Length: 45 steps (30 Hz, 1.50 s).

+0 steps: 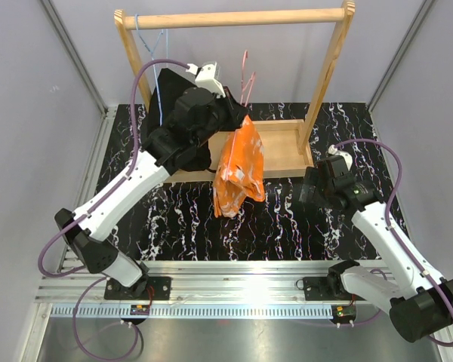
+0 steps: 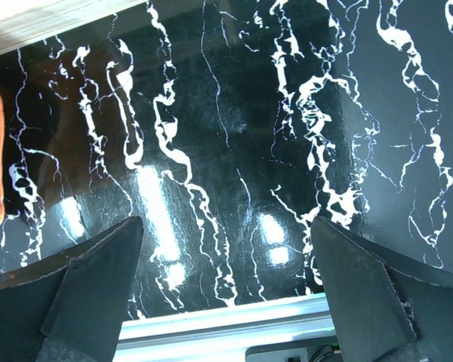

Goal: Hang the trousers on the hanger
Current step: Hang the hanger with trousers onto the clothesline

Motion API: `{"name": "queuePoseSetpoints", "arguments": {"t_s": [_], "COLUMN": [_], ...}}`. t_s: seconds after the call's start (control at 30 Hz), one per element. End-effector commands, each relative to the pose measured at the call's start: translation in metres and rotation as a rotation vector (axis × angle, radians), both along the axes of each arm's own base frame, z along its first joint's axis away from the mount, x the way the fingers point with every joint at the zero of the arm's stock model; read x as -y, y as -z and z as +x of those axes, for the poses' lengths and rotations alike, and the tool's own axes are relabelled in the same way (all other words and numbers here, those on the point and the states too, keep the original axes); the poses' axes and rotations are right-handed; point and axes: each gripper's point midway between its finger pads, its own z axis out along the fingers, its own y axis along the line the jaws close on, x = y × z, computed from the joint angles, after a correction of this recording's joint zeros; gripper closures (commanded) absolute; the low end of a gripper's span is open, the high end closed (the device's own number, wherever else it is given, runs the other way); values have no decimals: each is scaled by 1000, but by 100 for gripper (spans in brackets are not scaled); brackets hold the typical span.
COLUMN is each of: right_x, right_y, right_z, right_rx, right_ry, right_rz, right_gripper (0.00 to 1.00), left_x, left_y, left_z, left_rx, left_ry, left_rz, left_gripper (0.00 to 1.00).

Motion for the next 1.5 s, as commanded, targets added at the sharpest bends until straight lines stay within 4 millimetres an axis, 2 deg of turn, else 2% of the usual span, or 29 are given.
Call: {"name": "queuePoseSetpoints", "arguments": {"t_s": [0.0, 0.23, 0.43, 0.57, 0.6, 0.63, 0.73, 1.0, 1.17, 1.27, 1.43, 1.47], "right_x": [-5, -7, -9, -10, -10, -10, -10, -11, -12, -12, -12, -12], "right_y": [-14, -10, -12, -14, -13, -15, -17, -19, -19, -18, -18, -18], "right_z": [9, 9, 7, 7, 6, 6, 5, 4, 5, 5, 4, 4], "right_rx": [63, 54, 68, 75, 73, 79, 88, 95, 96, 94, 92, 93], "right_ry": [-24, -34, -41, -46, -45, -48, -51, -55, -58, -58, -56, -55], "right_rz": [25, 31, 45, 54, 55, 56, 63, 70, 72, 71, 73, 75], "right_gripper": [0, 0, 0, 0, 0, 0, 0, 0, 0, 0, 0, 0], "left_x": [1, -6, -28, -44, -49, -50, -70, -112, -131, -139, -152, -152], "left_y": [-107, -145, -175, -184, -193, -189, -188, -178, -169, -148, -129, -116], "left_z": [-11, -11, 0, 21, 21, 29, 48, 83, 85, 89, 88, 90], "left_rx": [218, 279, 326, 338, 350, 338, 330, 299, 287, 242, 204, 181], "left_ry": [65, 60, 7, -42, -47, -58, -104, -181, -205, -226, -255, -261], "left_rz": [-230, -276, -316, -333, -351, -340, -342, -367, -354, -347, -334, -329], "left_gripper": [100, 100, 100, 100, 100, 100, 100, 100, 100, 100, 100, 100]}}
